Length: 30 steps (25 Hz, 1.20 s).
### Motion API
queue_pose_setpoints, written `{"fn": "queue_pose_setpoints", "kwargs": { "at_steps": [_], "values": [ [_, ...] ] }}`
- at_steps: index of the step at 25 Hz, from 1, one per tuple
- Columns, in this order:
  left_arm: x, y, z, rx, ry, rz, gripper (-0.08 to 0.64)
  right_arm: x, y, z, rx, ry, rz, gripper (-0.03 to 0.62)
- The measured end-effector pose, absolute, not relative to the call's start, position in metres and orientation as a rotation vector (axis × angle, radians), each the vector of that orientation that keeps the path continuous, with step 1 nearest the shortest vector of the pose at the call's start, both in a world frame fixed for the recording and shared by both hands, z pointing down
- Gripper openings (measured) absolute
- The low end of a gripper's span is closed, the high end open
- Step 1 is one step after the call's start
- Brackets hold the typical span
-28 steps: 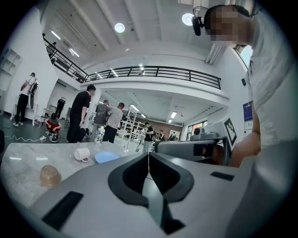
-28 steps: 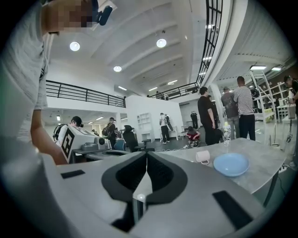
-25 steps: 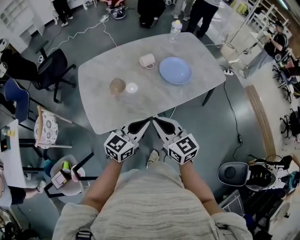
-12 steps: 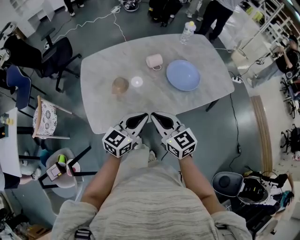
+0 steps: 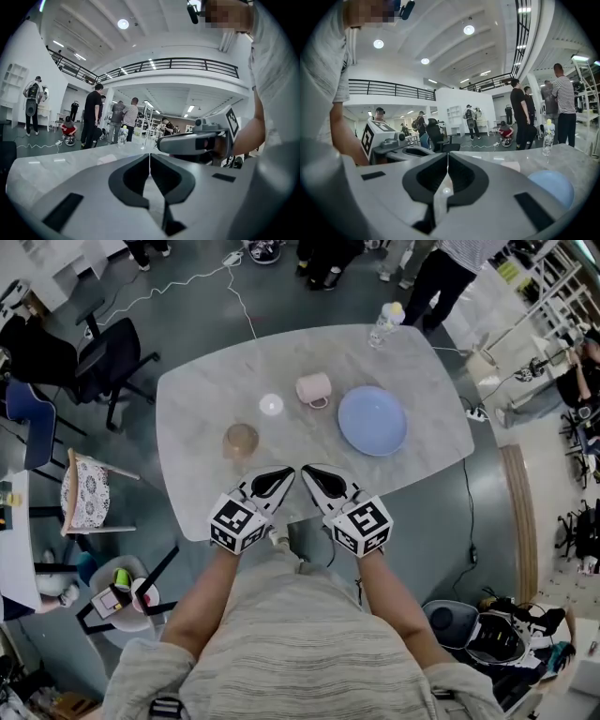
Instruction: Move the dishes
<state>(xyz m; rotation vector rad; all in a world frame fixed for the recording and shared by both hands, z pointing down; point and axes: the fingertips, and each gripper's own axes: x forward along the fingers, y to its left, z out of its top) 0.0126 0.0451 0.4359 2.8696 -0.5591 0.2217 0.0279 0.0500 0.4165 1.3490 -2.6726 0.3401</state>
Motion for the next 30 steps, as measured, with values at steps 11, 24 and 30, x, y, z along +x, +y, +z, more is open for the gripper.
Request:
{"fn": "queue_pose_setpoints", "kwargs": {
  "at_steps": [11, 24, 30],
  "values": [
    [-0.015, -0.028, 0.470, 2.856, -0.655, 0.395, 0.021, -0.001, -0.028, 0.449, 1.213, -2.669, 0.379, 0.020],
    [-0.067, -0.059, 0.528, 2.719, -0.819, 0.637, 0.167, -0.051, -0.074, 0.495, 0.812, -2.634, 0.323, 0.200],
    [-0.086, -0.067, 0.562, 2.633, -0.855, 0.692, 0.282, -0.078, -0.085, 0.537, 0.640, -2.565, 0.303, 0.308]
  ]
}}
